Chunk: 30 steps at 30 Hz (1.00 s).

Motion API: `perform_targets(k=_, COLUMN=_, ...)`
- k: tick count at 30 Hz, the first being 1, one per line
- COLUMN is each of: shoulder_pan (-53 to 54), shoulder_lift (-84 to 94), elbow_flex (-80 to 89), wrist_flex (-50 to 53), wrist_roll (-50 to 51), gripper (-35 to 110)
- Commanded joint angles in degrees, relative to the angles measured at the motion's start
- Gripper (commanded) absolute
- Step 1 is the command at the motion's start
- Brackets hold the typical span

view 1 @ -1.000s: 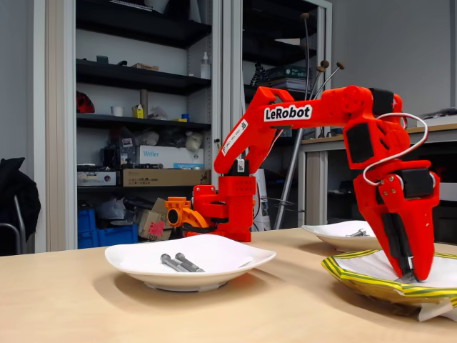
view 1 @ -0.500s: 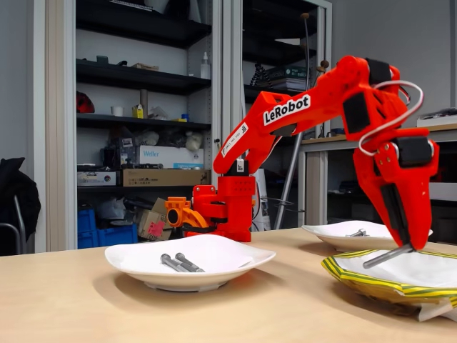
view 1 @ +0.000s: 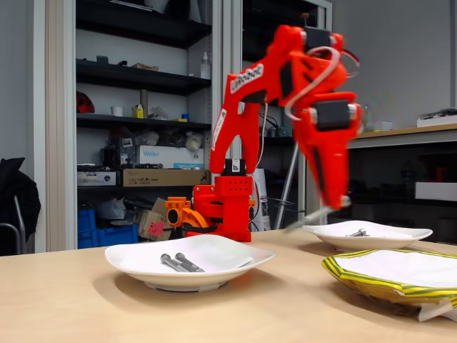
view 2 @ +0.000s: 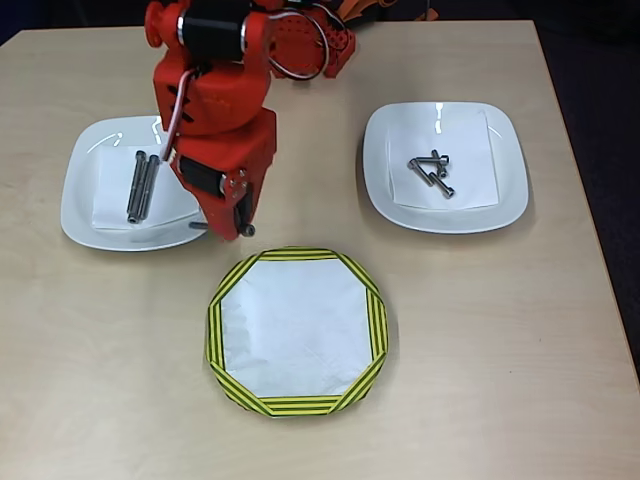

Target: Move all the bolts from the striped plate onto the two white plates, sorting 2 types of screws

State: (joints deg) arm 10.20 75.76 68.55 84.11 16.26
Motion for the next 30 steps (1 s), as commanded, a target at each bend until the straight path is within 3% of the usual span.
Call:
perform_targets(k=1, shoulder_pan=4.75, shoulder_lift=10.2, elbow_flex=10.55, wrist_flex=-0.62, wrist_roll=-1.85, gripper=0)
perform_targets(k=7, shoulder_pan=13.45, shoulder_lift=14.77, elbow_flex=19.51, wrist_flex=-2.55, wrist_roll=-9.58, gripper=0)
perform_targets(k=16, shoulder_pan=23.2, shoulder_lift=8.96, elbow_flex=19.78, wrist_flex=-6.15, wrist_roll=-20.65, gripper=0)
perform_targets(k=28, shoulder_pan=25.31, shoulder_lift=6.77, elbow_flex=19.86, wrist_flex=-6.59, wrist_roll=-22.94, gripper=0)
perform_targets(k=30, shoulder_pan=24.26, shoulder_lift=6.15, elbow_flex=19.86, wrist_flex=-6.68, wrist_roll=-22.68, gripper=8)
